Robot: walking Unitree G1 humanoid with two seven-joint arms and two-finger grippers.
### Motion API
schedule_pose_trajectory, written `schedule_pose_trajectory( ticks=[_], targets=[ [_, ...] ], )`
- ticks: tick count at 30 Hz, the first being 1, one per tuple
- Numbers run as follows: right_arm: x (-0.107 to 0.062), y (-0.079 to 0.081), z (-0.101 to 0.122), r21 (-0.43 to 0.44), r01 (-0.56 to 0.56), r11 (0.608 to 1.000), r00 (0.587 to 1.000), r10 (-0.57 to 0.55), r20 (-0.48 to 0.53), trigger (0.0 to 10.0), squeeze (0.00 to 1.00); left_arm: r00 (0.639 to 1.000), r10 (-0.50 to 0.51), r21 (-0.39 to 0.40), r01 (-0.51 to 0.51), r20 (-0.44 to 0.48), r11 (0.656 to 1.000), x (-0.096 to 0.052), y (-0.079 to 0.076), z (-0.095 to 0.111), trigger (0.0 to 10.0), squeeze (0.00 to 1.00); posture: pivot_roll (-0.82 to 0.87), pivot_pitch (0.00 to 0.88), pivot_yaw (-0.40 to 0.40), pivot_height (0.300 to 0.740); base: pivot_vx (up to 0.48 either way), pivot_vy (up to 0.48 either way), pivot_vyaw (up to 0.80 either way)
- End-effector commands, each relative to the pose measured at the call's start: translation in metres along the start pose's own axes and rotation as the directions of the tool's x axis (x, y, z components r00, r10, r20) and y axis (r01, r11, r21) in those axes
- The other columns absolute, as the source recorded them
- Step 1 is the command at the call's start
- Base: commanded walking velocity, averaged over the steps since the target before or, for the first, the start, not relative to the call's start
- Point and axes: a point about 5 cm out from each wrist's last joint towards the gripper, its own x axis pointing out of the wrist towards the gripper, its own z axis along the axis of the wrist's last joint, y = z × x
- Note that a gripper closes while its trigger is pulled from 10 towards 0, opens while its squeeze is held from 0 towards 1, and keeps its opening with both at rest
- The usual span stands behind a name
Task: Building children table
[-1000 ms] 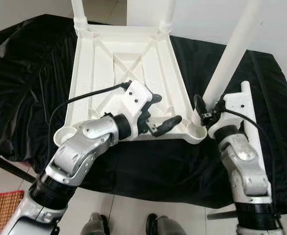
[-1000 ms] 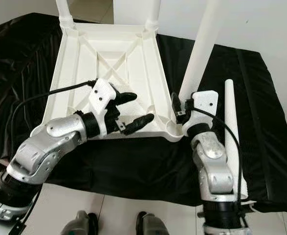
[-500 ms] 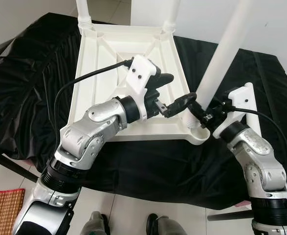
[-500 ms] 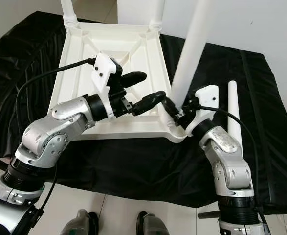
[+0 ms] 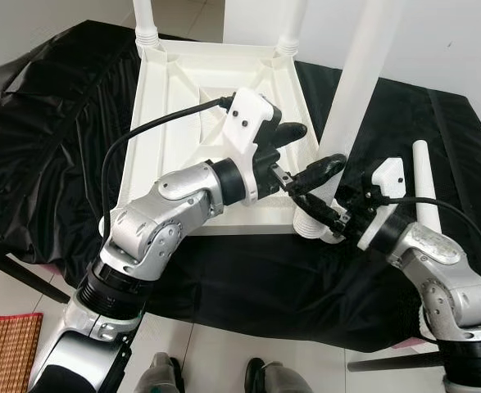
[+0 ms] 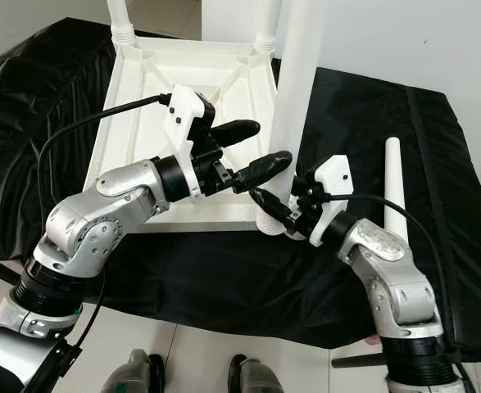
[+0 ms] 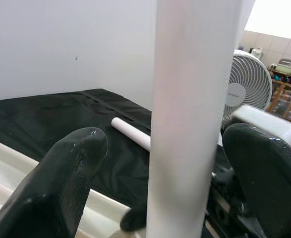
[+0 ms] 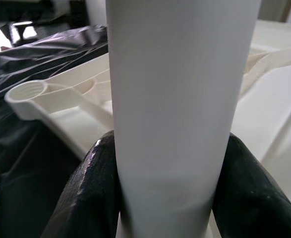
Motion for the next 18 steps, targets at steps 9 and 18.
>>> schedule_pose_trajectory(
  ticks=[9,18],
  targets=[
    [-0.003,0.011,0.001,-0.022,-0.116,0.993,0.993,0.116,-0.039,10.0,0.0,0.978,-0.206,-0.022,0.206,-0.01,0.978,0.009,-0.016,0.003,10.0,0.0,0.06,0.161,-0.072,0.74,0.0,0.0,0.0],
    [-0.004,0.01,0.001,-0.044,-0.139,0.989,0.989,0.136,-0.06,10.0,0.0,0.962,-0.273,-0.047,0.273,-0.007,0.961,0.011,-0.023,0.01,10.0,0.0,0.07,0.152,-0.069,0.74,0.0,0.0,0.0]
  ],
)
